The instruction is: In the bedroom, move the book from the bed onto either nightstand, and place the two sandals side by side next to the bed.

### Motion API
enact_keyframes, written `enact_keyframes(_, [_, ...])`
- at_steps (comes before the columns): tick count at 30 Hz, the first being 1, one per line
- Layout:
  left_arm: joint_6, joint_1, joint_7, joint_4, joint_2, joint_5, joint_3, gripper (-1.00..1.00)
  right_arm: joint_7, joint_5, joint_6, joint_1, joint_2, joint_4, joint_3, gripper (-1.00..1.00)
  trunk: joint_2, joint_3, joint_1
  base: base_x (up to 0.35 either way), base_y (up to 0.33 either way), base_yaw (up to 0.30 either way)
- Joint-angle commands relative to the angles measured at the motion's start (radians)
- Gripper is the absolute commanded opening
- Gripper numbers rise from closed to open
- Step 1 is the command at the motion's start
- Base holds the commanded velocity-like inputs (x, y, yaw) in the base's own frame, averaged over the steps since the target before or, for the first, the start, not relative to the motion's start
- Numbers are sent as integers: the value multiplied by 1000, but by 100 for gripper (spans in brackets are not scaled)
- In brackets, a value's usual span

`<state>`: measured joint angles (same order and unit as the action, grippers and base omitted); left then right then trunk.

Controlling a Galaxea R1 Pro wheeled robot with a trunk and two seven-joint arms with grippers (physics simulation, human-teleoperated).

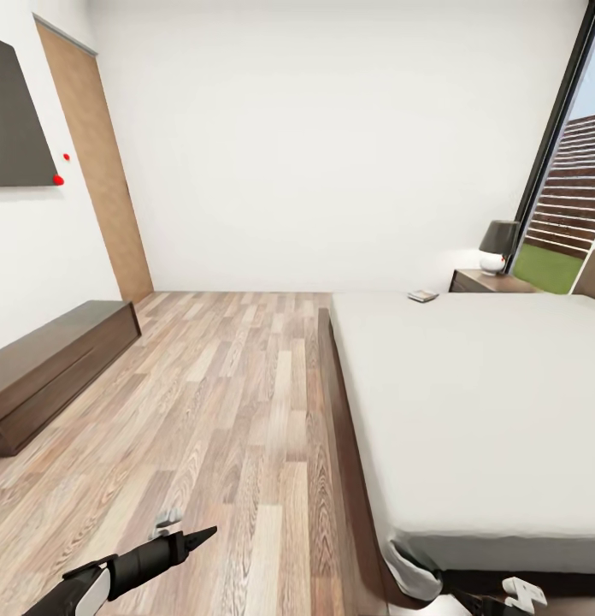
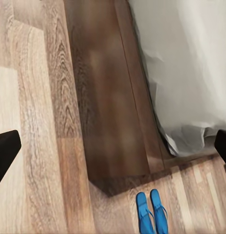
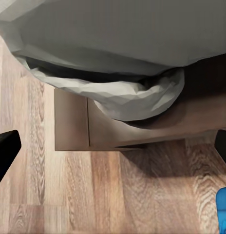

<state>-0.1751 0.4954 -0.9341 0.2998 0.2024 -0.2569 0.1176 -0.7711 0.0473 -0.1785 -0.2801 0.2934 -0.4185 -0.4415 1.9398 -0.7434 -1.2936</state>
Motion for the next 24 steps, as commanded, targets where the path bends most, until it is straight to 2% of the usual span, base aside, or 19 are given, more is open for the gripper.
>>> enact_keyframes(1, [-10, 0, -3, 0, 0, -7, 1, 100, -5, 5, -10, -1, 0, 0, -5, 100, -7, 2, 4, 0, 0, 0])
enact_keyframes(11, [-10, 0, -1, 0, -3, -7, 1, 100, -5, 5, -10, -1, 0, 0, -5, 100, -77, 34, 42, 0, 0, 0])
enact_keyframes(15, [-8, 0, 24, -1, -22, -6, 1, 100, -3, 4, -10, -1, -1, 6, -5, 100, -105, 46, 58, 0, 0, 0])
enact_keyframes(18, [-1, 0, 69, -10, -40, -5, 0, 100, -1, 4, -4, -1, -2, 29, -3, 100, -126, 56, 69, 0, 0, 0])
enact_keyframes(20, [15, 0, 139, -25, -73, -4, -2, 100, 0, 3, 33, -1, -3, 68, 1, 100, -140, 62, 77, 0, 0, 0])
enact_keyframes(21, [34, 0, 198, -34, -104, -2, -3, 100, 1, 3, 73, -1, -6, 103, 3, 100, -147, 65, 81, 0, 0, 0])
enact_keyframes(22, [86, 0, 304, -87, -157, 32, -16, 100, 1, 1, 115, -1, -16, 145, 5, 100, -154, 68, 85, 0, 0, 0])
enact_keyframes(23, [122, 0, 339, -124, -175, 61, -26, 100, 1, 1, 122, -1, -21, 154, 5, 100, -161, 71, 88, 0, 0, 0])
enact_keyframes(24, [142, 0, 353, -142, -182, 76, -30, 100, 1, 2, 125, -1, -23, 158, 5, 100, -168, 74, 92, 0, 0, 0])
